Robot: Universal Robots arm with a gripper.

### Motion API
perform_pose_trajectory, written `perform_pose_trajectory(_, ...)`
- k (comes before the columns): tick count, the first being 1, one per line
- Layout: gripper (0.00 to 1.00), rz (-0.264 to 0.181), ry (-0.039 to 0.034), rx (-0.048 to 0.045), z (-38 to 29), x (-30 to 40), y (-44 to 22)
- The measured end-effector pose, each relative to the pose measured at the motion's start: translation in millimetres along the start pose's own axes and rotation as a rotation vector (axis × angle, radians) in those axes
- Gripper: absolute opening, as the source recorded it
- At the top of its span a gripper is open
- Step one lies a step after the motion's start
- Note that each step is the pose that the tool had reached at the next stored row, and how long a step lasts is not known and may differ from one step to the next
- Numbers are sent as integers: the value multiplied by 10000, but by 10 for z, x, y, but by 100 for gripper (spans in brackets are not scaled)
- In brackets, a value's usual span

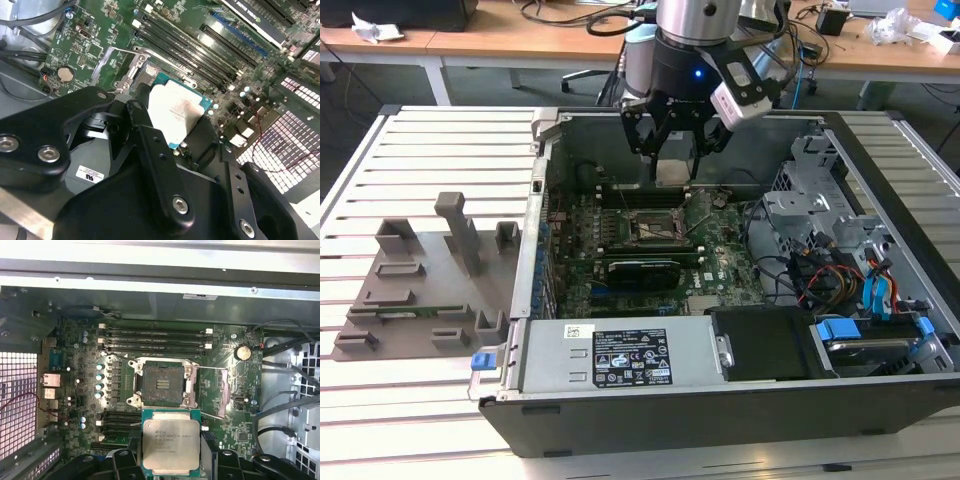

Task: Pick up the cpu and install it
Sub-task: 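Pick up the cpu and move it towards the insertion slot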

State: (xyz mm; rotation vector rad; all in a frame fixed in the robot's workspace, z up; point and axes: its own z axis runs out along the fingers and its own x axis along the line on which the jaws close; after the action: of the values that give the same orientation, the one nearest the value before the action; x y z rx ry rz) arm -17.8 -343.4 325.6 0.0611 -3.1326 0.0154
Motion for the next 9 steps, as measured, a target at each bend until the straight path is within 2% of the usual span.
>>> perform_pose_trajectory(4,55,0,1,0,60,-1,11)
perform_pose_trajectory(9,55,0,0,1,96,-1,12)
